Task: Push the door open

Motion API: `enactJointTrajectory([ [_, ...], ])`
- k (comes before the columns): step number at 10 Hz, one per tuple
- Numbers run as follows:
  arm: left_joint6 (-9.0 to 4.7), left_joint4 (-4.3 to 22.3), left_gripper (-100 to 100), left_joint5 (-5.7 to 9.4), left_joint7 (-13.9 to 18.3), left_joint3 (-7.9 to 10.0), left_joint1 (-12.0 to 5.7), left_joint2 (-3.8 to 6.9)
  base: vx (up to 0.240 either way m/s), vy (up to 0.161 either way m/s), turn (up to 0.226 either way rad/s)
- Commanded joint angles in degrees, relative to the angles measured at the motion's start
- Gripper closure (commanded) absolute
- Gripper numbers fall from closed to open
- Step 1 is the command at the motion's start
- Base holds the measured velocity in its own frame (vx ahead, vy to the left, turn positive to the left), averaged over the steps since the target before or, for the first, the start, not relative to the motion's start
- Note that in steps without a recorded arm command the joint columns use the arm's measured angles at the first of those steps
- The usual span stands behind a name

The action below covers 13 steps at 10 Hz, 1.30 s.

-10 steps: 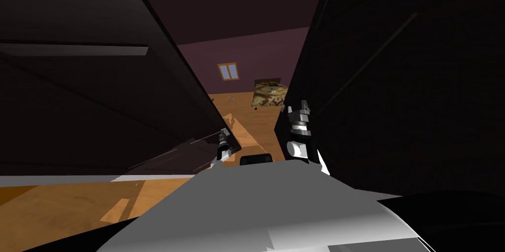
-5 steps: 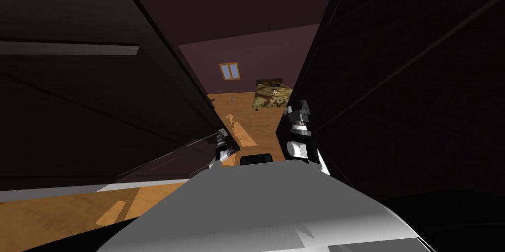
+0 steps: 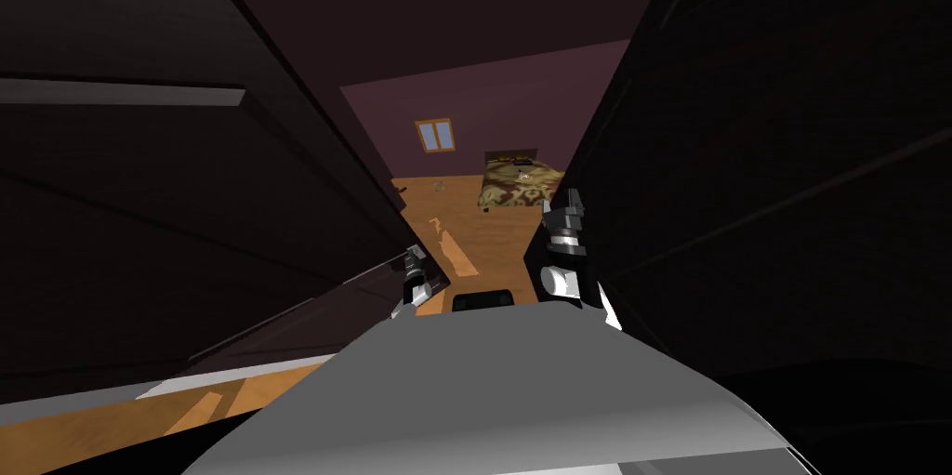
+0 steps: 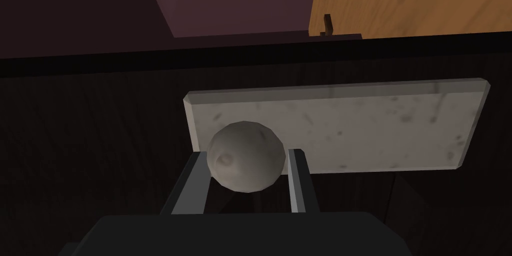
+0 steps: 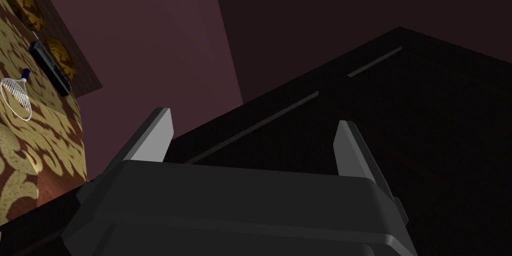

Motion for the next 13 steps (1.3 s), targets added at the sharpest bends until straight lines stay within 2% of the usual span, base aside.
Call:
enactJointTrajectory([
  [1, -0.01, -0.8, 100, 0.71, -0.6, 1.07, 0.25, 0.29, 0.190, 0.000, 0.045],
  [2, -0.08, -0.8, 100, 1.14, -0.8, 1.66, 0.29, 0.40, 0.199, 0.003, 0.029],
  [4, -0.08, -0.8, 100, 1.14, -0.8, 1.66, 0.29, 0.40, 0.083, -0.006, 0.019],
  [5, -0.19, -0.7, 100, 1.92, -1.3, 2.76, 0.37, 0.62, 0.116, -0.006, 0.019],
  [9, -0.34, -0.5, 100, 2.93, -1.9, 4.18, 0.46, 0.89, 0.155, -0.020, 0.045],
  [10, 0.54, -2.0, 100, 2.82, -2.1, 4.04, 1.47, 0.40, 0.057, 0.003, 0.024],
  [11, 0.36, -2.1, 100, 3.59, -2.6, 5.06, 1.55, 0.66, 0.140, 0.014, 0.024],
  [13, 0.16, -2.0, 100, 4.35, -3.1, 6.02, 1.67, 0.79, 0.200, 0.033, 0.038],
])
